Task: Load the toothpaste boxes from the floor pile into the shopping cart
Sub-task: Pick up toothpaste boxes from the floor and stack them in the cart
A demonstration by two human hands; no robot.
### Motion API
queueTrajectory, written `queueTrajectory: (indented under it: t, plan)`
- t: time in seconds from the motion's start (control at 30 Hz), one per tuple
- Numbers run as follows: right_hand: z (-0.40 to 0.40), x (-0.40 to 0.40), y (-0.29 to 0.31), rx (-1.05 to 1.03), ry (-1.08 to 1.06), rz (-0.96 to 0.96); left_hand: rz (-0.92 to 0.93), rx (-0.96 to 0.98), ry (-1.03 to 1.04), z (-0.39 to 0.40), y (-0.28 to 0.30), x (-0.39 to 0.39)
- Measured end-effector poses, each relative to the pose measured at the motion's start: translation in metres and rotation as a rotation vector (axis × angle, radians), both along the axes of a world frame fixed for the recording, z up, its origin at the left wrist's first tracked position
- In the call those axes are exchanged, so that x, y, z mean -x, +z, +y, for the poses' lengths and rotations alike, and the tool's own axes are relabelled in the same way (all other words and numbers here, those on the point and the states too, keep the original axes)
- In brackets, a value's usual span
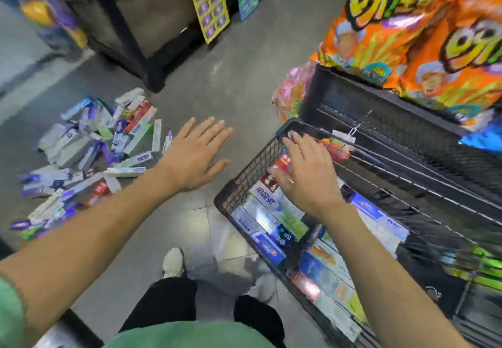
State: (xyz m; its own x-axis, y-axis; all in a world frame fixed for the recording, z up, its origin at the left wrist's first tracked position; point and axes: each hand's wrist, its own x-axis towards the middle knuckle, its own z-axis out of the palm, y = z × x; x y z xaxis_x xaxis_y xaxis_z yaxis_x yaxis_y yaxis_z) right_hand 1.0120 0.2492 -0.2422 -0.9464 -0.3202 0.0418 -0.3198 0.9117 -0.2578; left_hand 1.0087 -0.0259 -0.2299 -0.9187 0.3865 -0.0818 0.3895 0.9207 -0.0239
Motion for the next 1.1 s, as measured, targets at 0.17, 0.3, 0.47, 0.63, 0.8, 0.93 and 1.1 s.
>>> queueTrajectory:
  t: [0.17,0.3,0.47,0.63,0.8,0.93,1.1]
  plan:
    - [-0.108,0.009,0.026,-0.077,0.137,0.001,0.025,0.006,0.209,-0.103,0.035,-0.038]
    - [-0.235,0.006,0.047,-0.098,0.306,-0.016,0.037,0.005,0.395,-0.218,0.054,-0.079]
    - [-0.399,-0.004,0.059,-0.125,0.501,0.002,0.048,-0.009,0.609,-0.365,0.053,-0.14]
    - [-0.539,-0.017,0.046,-0.198,0.62,-0.029,-0.042,-0.066,0.817,-0.489,0.031,-0.206]
    - [-0.628,-0.033,0.03,-0.231,0.749,-0.081,-0.101,-0.107,0.986,-0.556,0.0,-0.258]
    - [-0.679,-0.041,0.004,-0.263,0.881,-0.128,-0.136,-0.138,1.088,-0.575,-0.028,-0.278]
    - [-0.739,-0.04,-0.063,-0.299,1.051,-0.182,-0.179,-0.174,1.192,-0.594,-0.084,-0.291]
